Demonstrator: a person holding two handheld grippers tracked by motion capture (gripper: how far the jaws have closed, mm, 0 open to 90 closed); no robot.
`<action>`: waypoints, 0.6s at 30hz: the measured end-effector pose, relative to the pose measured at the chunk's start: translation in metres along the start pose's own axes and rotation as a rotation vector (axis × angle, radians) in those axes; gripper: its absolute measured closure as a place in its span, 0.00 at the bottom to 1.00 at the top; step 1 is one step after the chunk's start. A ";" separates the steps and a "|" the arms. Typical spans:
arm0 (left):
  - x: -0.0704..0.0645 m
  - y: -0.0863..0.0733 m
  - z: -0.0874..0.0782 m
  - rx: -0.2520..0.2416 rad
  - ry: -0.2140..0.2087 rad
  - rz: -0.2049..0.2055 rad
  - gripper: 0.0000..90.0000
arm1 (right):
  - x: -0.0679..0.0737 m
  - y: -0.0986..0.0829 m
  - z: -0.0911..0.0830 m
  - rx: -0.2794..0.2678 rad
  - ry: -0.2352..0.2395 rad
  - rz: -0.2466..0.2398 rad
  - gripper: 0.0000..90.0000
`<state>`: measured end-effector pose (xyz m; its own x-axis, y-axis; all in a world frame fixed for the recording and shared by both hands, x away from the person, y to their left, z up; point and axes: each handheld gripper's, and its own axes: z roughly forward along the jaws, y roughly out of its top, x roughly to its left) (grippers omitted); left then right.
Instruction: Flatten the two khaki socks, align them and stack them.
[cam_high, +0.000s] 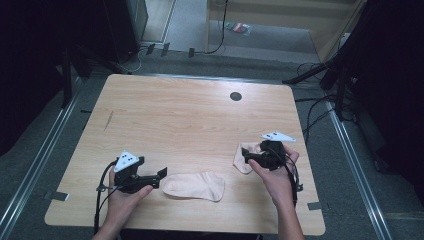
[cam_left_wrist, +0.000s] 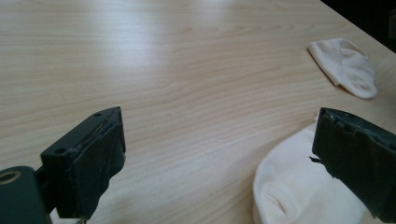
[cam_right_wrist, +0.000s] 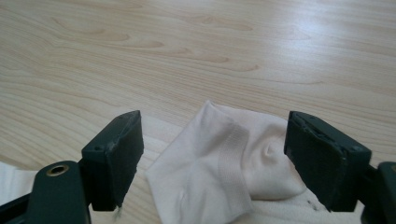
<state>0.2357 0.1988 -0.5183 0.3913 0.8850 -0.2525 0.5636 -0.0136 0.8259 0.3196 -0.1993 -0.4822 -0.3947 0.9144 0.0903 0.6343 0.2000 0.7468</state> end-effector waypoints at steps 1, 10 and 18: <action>0.001 0.002 0.001 -0.009 0.008 -0.006 0.02 | -0.001 0.000 0.004 0.009 -0.014 0.002 0.25; 0.012 0.019 0.023 -0.010 0.038 -0.009 0.02 | -0.005 -0.013 0.035 0.085 -0.095 -0.020 0.25; 0.012 0.014 0.034 0.002 0.021 0.020 0.03 | -0.012 -0.029 0.053 0.088 -0.124 0.027 0.29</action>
<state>0.2731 0.1928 -0.5272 0.3870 0.8943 -0.2248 0.5573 -0.0326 0.8297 0.3411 -0.1973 -0.5393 -0.2951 0.9552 0.0234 0.7013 0.1999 0.6842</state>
